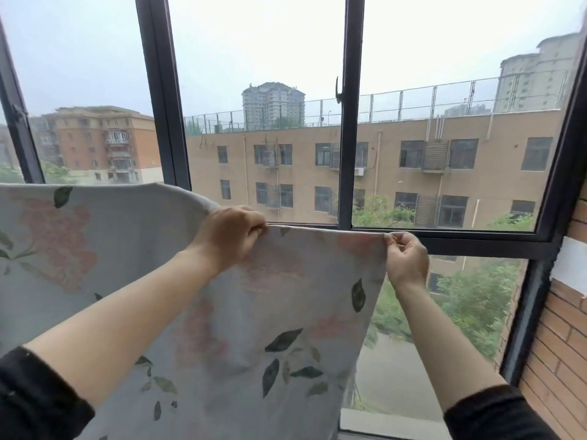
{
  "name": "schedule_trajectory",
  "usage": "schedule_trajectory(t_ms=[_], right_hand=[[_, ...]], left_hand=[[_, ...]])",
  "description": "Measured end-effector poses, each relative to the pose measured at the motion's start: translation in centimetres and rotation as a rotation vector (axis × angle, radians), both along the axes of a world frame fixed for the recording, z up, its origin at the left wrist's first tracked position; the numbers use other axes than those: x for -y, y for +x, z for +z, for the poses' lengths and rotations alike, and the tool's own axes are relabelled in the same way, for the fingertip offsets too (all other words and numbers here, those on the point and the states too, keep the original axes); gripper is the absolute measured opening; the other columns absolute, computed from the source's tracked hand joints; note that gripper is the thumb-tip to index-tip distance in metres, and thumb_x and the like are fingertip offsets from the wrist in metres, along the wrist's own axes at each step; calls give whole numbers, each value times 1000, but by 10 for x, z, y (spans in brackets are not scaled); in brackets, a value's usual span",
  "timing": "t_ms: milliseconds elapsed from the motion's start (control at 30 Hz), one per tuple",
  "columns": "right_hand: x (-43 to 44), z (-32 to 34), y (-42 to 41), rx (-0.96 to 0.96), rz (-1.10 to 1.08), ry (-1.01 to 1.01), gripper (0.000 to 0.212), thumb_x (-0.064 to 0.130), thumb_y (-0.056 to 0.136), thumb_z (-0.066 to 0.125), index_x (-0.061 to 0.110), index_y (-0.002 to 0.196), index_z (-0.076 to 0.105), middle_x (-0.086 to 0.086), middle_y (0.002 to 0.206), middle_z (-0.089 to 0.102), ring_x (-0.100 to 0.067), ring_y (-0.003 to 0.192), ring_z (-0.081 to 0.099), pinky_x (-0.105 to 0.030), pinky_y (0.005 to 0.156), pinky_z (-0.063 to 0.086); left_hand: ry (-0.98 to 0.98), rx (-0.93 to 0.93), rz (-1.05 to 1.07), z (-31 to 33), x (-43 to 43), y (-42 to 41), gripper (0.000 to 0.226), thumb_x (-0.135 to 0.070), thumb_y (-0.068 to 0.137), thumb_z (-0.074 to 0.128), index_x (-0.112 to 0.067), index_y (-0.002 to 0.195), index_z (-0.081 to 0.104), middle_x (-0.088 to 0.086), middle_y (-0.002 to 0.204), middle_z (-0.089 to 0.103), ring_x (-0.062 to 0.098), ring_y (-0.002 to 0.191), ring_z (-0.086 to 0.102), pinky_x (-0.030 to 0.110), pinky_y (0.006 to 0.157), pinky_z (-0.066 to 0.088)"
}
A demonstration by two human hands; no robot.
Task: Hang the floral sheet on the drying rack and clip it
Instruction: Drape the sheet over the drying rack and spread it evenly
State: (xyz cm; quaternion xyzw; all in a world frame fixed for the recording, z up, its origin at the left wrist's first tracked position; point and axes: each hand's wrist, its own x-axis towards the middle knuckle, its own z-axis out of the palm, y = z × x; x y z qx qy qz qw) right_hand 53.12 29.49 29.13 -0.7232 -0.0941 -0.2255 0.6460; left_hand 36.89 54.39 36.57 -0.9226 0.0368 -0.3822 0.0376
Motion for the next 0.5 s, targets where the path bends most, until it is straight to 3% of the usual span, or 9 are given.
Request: schedule_trajectory(t_ms=[100,300,500], right_hand=[[24,55,13,151,-86,-7,12,18,95,57,11,94,67,-4,86,64,-21,78,57,-29,71,45],[57,129,10,421,-216,18,18,4,88,50,10,91,66,-7,79,66,-26,71,62,-32,67,51],[78,125,16,354,-162,-117,13,11,93,57,16,84,64,-5,69,62,-23,59,57,-18,49,44]], left_hand=[[-65,71,-29,23,14,9,11,-16,88,60,-11,86,70,6,83,68,30,76,63,37,68,51],[-231,211,-108,73,42,26,11,-9,87,61,-10,88,72,8,85,71,29,81,63,31,69,45],[-269,201,-105,72,47,36,10,-11,86,62,-12,82,72,7,82,72,29,79,64,27,64,40]])
